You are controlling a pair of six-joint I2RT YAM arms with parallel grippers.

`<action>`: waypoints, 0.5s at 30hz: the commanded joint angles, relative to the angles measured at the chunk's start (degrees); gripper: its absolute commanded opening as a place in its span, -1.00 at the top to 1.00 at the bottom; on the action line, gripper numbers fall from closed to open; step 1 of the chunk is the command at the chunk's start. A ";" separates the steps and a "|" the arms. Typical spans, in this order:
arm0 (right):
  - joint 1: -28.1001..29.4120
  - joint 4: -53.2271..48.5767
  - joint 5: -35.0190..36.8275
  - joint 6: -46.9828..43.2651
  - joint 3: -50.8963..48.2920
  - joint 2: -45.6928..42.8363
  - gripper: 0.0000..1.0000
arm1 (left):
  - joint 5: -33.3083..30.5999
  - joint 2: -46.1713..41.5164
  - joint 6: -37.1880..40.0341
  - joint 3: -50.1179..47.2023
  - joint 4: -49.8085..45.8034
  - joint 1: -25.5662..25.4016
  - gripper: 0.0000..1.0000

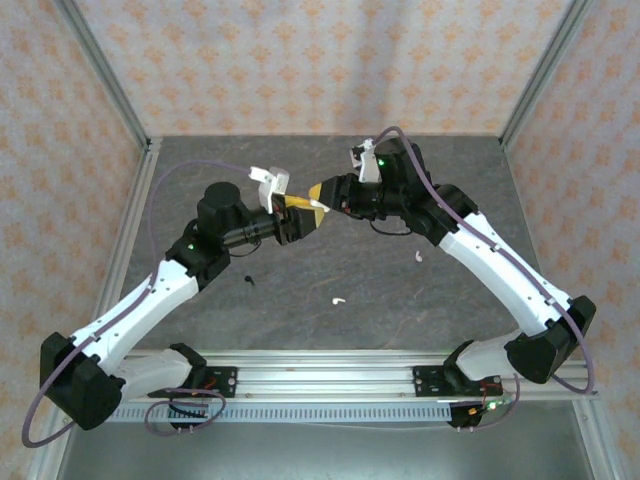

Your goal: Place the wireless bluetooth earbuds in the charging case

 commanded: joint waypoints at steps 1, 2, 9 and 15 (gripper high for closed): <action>0.44 2.51 -1.90 0.95 0.36 -0.31 0.52 | 2.03 0.52 -0.48 2.22 3.45 -0.07 0.01; 0.44 2.73 -2.33 1.17 0.27 -0.18 0.52 | 1.99 0.68 -0.75 2.10 4.00 -0.04 0.04; 0.51 4.90 -4.21 3.59 -0.84 0.13 0.51 | 1.87 1.65 -2.18 2.01 6.92 -0.11 0.19; 0.53 5.05 -4.21 5.07 -1.23 0.10 0.48 | 0.77 2.07 -3.75 0.99 10.68 -0.08 0.43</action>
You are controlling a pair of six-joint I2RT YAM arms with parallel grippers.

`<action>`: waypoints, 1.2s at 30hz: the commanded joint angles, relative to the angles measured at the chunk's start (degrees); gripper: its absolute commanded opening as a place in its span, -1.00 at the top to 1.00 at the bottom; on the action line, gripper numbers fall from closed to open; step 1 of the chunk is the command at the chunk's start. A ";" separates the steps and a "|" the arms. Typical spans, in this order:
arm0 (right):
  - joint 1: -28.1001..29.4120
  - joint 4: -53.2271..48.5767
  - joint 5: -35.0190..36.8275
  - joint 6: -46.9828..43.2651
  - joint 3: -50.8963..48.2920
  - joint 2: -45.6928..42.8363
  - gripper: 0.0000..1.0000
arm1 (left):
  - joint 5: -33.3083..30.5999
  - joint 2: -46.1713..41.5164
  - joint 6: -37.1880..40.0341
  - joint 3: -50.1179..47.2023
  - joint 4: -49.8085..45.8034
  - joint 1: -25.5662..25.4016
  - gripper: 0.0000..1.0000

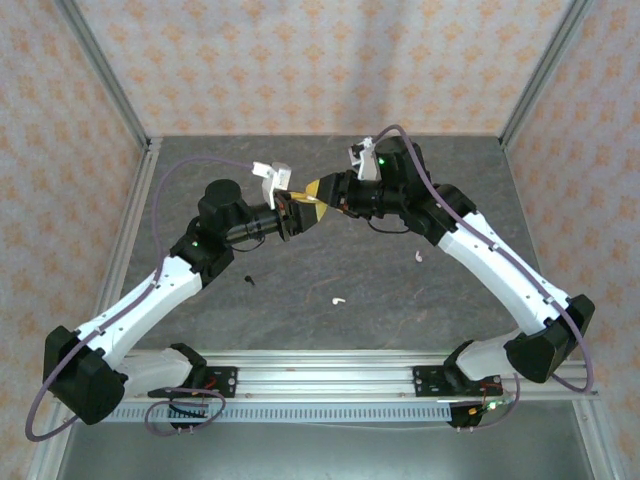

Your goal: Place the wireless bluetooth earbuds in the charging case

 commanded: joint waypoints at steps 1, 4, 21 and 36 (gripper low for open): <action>0.55 1.79 -2.33 1.40 -0.90 -0.18 0.47 | -1.19 0.49 -1.39 0.50 5.38 -0.05 0.48; 0.50 1.70 -2.33 1.24 -1.28 -0.14 0.40 | -1.76 0.58 -2.10 0.32 6.02 -0.06 0.67; -1.92 9.04 -4.81 -0.85 -3.54 -5.66 -0.31 | -3.22 -1.00 -8.41 -0.47 4.08 0.53 1.00; -6.31 22.43 -10.66 3.44 -11.12 -7.51 -0.22 | 4.27 -0.12 -18.92 0.47 11.26 1.02 1.00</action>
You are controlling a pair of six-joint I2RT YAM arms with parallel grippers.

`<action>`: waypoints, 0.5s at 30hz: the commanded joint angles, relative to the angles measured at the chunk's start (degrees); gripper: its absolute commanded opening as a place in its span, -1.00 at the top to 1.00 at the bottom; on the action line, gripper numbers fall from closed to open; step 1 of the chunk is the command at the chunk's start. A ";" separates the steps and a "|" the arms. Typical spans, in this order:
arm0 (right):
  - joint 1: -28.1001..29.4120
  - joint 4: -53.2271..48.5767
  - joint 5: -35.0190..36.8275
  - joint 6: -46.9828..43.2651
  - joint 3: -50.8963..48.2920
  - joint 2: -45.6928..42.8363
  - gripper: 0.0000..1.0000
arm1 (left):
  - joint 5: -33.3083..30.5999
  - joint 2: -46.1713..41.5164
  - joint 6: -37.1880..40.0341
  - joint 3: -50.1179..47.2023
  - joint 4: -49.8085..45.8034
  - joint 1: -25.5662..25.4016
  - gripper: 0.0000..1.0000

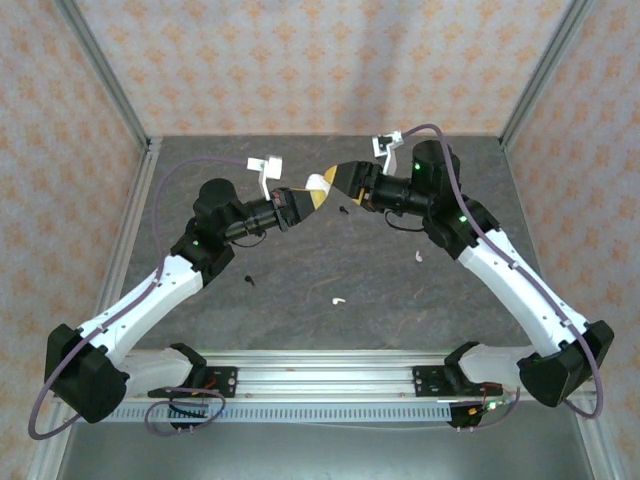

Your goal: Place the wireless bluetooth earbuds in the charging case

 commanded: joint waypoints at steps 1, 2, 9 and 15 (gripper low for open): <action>-0.06 7.43 -3.26 1.89 -1.29 0.66 -0.20 | 2.73 -0.78 -2.30 1.15 3.72 0.26 1.00; -0.06 8.91 -3.74 2.51 -1.52 0.73 -0.18 | 2.88 -0.95 -2.28 1.24 3.66 0.24 1.00; 0.05 15.22 -7.18 5.13 -3.09 1.43 -0.04 | 3.79 -1.26 -2.92 2.03 3.63 0.19 1.00; 0.32 14.47 -7.23 3.96 -4.88 1.34 -0.01 | 4.71 -1.09 -3.45 2.97 3.79 0.16 1.00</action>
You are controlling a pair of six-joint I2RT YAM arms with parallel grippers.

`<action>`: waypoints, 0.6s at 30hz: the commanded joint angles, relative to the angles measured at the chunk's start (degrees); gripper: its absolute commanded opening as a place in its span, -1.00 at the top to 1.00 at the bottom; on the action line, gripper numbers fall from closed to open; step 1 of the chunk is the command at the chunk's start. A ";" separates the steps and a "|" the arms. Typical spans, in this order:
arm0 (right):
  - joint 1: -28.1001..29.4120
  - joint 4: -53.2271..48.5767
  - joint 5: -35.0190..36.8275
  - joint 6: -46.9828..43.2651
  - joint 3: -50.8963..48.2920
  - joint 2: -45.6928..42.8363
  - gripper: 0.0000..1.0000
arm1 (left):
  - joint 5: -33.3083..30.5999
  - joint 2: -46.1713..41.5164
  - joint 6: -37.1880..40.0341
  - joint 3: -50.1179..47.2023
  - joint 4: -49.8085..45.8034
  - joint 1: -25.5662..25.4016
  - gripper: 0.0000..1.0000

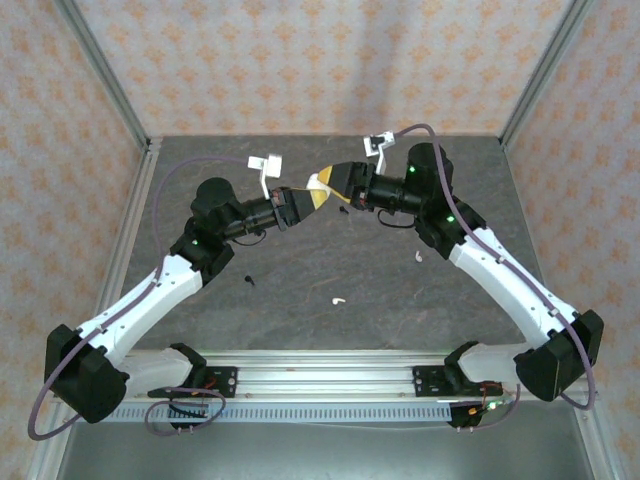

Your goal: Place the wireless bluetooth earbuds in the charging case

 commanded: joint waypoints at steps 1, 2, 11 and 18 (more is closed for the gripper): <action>0.55 2.38 -1.52 -1.03 -0.85 -0.33 0.00 | 2.19 -1.01 -0.76 2.50 2.39 0.10 1.00; 0.64 1.67 -1.36 -1.52 -0.75 -0.24 0.00 | 2.22 -0.98 -0.75 2.70 2.39 0.13 1.00; 0.91 0.86 -1.99 -2.98 -0.59 0.26 0.44 | 2.79 -0.71 0.90 3.41 -0.09 -0.49 1.00; 0.89 -2.15 -1.66 -8.43 0.04 -0.28 0.62 | 1.45 -1.80 9.01 5.92 -12.30 -0.56 0.41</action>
